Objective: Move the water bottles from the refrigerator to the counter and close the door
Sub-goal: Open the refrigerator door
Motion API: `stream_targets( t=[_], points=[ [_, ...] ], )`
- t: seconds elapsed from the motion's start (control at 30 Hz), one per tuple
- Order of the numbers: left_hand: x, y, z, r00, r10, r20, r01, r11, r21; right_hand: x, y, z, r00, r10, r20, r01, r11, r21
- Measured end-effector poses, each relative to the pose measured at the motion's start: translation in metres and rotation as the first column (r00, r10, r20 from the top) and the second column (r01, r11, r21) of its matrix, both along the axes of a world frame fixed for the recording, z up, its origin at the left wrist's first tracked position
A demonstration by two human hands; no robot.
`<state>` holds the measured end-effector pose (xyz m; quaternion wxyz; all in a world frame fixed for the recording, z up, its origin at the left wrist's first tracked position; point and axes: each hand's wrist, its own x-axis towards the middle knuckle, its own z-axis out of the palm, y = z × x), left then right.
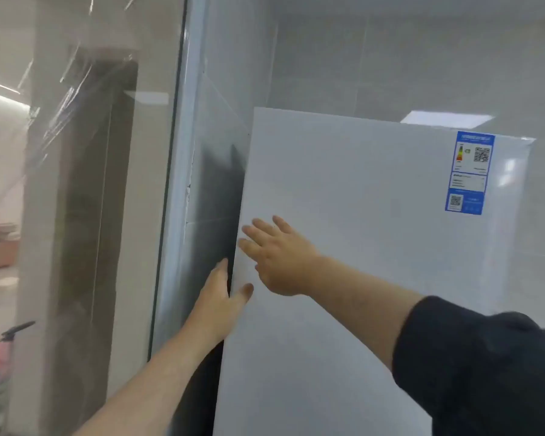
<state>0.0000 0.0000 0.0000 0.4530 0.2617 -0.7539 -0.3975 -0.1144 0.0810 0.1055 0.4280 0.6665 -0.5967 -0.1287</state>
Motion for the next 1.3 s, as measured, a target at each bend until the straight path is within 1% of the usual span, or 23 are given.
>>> stream_targets(
  t=[0.03, 0.1, 0.13, 0.17, 0.2, 0.27, 0.37, 0.43, 0.6, 0.67, 0.7, 0.77, 0.83, 0.93, 1.0, 1.03, 1.1, 1.17, 1.23, 1.3],
  points=[
    [-0.003, -0.010, 0.004, 1.000, -0.007, -0.012, 0.007, 1.000, 0.009, -0.001, -0.022, 0.005, 0.995, -0.008, -0.103, 0.006, 1.000, -0.019],
    [-0.013, -0.033, 0.003, 0.993, -0.113, -0.040, 0.115, 0.992, 0.051, 0.003, -0.048, 0.018, 0.971, -0.035, -0.235, 0.024, 0.999, -0.048],
    [-0.016, -0.036, 0.003, 0.982, -0.174, -0.070, 0.178, 0.982, 0.055, 0.008, -0.053, 0.024, 0.964, -0.081, -0.252, 0.077, 0.997, -0.027],
    [-0.021, -0.041, 0.000, 0.974, -0.209, -0.085, 0.213, 0.976, 0.039, 0.005, -0.059, 0.025, 0.959, -0.089, -0.268, 0.083, 0.996, -0.032],
    [-0.024, -0.040, -0.002, 0.975, -0.208, -0.082, 0.210, 0.978, 0.010, 0.001, -0.062, 0.023, 0.956, -0.086, -0.281, 0.079, 0.996, -0.037],
    [-0.027, -0.041, -0.003, 0.978, -0.168, -0.122, 0.167, 0.986, -0.020, -0.001, -0.061, 0.024, 0.957, -0.073, -0.282, 0.066, 0.997, -0.036],
    [-0.024, -0.042, -0.003, 0.988, -0.114, -0.107, 0.110, 0.993, -0.039, 0.006, -0.059, 0.026, 0.968, -0.057, -0.244, 0.050, 0.998, -0.035],
    [-0.020, -0.039, -0.004, 0.990, -0.113, -0.084, 0.109, 0.993, -0.047, 0.011, -0.055, 0.023, 0.970, -0.051, -0.239, 0.045, 0.998, -0.033],
    [0.006, -0.014, -0.007, 0.999, -0.055, 0.001, 0.054, 0.991, -0.124, 0.014, -0.023, 0.020, 0.973, 0.083, -0.215, -0.101, 0.992, -0.078],
    [0.023, 0.014, -0.007, 0.998, -0.003, 0.059, 0.014, 0.981, -0.192, 0.021, 0.001, 0.015, 0.980, 0.135, -0.149, -0.156, 0.978, -0.140],
    [0.031, 0.030, -0.010, 0.995, 0.037, 0.090, -0.015, 0.972, -0.236, 0.025, 0.015, 0.011, 0.983, 0.164, -0.079, -0.177, 0.964, -0.197],
    [0.051, 0.071, -0.012, 0.990, 0.089, 0.113, -0.050, 0.950, -0.309, 0.036, 0.051, 0.001, 0.963, 0.244, 0.115, -0.193, 0.921, -0.339],
    [0.067, 0.104, -0.019, 0.993, 0.067, 0.094, -0.030, 0.937, -0.349, 0.045, 0.085, -0.012, 0.917, 0.303, 0.258, -0.163, 0.877, -0.452],
    [0.089, 0.153, -0.015, 1.000, -0.001, -0.001, 0.001, 0.932, -0.362, 0.053, 0.147, -0.020, 0.846, 0.353, 0.400, -0.124, 0.859, -0.496],
    [0.099, 0.188, -0.005, 0.989, -0.080, -0.123, 0.038, 0.949, -0.313, 0.059, 0.190, -0.021, 0.777, 0.395, 0.491, -0.105, 0.849, -0.517],
    [0.102, 0.209, 0.003, 0.974, -0.137, -0.181, 0.083, 0.957, -0.278, 0.060, 0.212, -0.022, 0.739, 0.408, 0.536, -0.090, 0.849, -0.522],
    [0.105, 0.256, 0.020, 0.940, -0.257, -0.226, 0.200, 0.948, -0.249, 0.062, 0.251, -0.024, 0.682, 0.434, 0.589, -0.074, 0.842, -0.535],
    [0.103, 0.304, 0.033, 0.927, -0.333, -0.173, 0.275, 0.916, -0.293, 0.063, 0.293, -0.024, 0.641, 0.463, 0.612, -0.069, 0.829, -0.555],
    [0.098, 0.342, 0.035, 0.927, -0.359, -0.111, 0.310, 0.897, -0.315, 0.066, 0.330, -0.023, 0.652, 0.463, 0.600, -0.070, 0.825, -0.561],
    [0.092, 0.376, 0.037, 0.930, -0.359, -0.077, 0.312, 0.883, -0.349, 0.065, 0.369, -0.024, 0.702, 0.446, 0.555, -0.064, 0.816, -0.575]
  ],
)
